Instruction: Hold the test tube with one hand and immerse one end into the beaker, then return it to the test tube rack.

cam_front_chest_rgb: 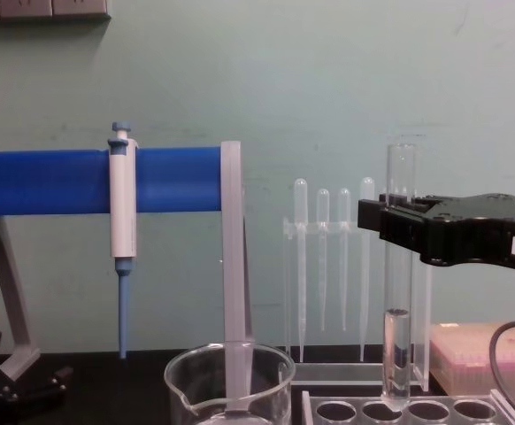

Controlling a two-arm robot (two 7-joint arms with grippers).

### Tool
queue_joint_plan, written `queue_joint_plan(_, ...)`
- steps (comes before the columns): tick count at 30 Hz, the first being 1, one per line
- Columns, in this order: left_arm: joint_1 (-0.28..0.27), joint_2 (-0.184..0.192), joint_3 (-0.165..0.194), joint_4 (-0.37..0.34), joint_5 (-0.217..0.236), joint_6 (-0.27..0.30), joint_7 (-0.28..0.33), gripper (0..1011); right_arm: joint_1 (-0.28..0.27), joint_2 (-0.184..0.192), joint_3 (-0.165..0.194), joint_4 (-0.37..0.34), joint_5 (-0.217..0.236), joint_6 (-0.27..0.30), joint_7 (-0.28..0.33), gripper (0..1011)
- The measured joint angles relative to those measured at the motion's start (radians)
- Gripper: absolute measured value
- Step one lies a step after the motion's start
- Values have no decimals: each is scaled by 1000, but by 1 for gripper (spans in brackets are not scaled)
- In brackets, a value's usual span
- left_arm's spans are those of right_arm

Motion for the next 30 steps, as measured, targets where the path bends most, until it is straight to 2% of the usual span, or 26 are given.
queue_joint_plan(30,0,0,0,0,0,0,0,1000,-1,0,1,0,0,-1,0,227)
